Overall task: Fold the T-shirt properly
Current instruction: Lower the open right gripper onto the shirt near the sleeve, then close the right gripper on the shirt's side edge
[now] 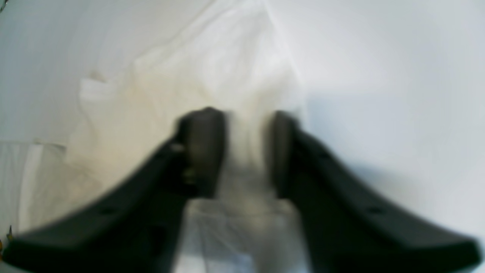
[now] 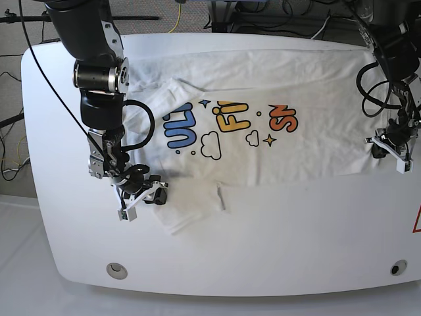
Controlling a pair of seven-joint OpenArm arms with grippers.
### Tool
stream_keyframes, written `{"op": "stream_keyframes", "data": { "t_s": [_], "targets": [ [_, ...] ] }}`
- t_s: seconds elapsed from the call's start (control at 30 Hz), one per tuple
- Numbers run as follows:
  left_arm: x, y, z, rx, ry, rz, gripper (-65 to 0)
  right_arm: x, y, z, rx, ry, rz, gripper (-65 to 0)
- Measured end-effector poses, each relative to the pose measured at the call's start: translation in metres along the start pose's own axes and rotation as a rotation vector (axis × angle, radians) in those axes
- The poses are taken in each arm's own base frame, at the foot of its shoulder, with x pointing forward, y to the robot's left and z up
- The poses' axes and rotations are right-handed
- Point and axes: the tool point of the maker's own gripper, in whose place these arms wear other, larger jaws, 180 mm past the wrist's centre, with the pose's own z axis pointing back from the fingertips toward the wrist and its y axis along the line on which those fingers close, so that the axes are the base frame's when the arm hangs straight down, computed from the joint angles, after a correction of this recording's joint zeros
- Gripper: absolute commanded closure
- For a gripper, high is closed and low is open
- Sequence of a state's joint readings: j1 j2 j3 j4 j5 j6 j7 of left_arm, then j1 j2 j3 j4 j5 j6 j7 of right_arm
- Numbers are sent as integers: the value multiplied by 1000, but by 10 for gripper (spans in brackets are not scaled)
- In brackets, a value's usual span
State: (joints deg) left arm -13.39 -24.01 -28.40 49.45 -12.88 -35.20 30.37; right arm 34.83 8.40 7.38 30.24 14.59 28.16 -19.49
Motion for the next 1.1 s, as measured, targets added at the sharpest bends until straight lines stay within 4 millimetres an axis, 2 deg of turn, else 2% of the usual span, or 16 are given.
{"op": "stream_keyframes", "data": {
  "t_s": [0.07,0.13,0.77,1.1],
  "targets": [
    [0,0,0,0,0,0,-4,-2,0,0,0,8,3,-18],
    [0,0,0,0,0,0,0,-3,2,-1,3,10,2,0],
    [0,1,1,5,-2,-6,0,-2,5,7,-4,38,73,0],
    [-1,3,3,10,-5,-11,0,-8,6,12,-7,58,90,0]
  ]
}}
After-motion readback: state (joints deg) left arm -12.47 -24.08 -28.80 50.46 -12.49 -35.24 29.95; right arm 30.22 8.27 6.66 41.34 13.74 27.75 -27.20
